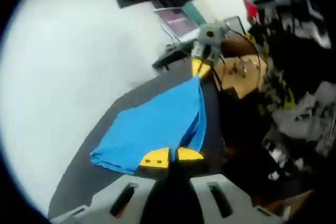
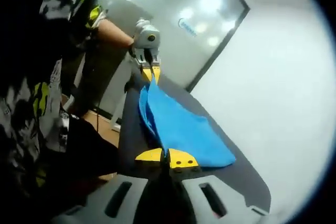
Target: Spread out the cloth and fold it
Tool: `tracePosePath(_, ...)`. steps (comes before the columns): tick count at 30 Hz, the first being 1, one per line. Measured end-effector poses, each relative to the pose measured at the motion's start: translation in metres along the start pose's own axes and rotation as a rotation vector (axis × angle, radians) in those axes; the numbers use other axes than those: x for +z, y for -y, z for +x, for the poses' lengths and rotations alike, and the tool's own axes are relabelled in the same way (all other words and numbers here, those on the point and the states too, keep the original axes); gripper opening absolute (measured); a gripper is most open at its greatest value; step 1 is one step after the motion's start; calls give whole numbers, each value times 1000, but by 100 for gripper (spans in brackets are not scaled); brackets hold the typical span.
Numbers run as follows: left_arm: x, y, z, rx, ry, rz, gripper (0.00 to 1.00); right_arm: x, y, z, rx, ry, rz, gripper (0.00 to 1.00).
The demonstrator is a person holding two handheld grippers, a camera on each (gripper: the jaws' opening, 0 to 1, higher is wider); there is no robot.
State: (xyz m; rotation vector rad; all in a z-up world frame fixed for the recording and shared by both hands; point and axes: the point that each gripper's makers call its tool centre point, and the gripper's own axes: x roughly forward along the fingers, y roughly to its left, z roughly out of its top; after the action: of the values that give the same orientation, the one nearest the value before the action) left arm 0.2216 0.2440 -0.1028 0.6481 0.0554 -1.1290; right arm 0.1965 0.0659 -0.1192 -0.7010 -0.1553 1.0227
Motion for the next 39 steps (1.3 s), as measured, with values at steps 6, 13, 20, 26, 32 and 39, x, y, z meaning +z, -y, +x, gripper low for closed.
tracePosePath(6,15,17,-17,24,-11,92,0,26,-5,-20,-21,-3,-99,0)
tracePosePath(13,48,15,-32,55,31,75,0,53,-3,-37,-40,60,-64,0)
tracePosePath(20,34,-61,-5,60,10,-140,0,43,70,-9,-157,157,187,0)
tracePosePath(26,3,-150,44,87,-79,-284,0,13,156,37,-207,88,269,0)
tracePosePath(32,-50,-196,98,100,-142,-477,0,-78,202,89,-185,-118,433,0)
tracePosePath(39,-122,-207,140,224,-110,-691,4,-186,196,128,-282,-235,656,6)
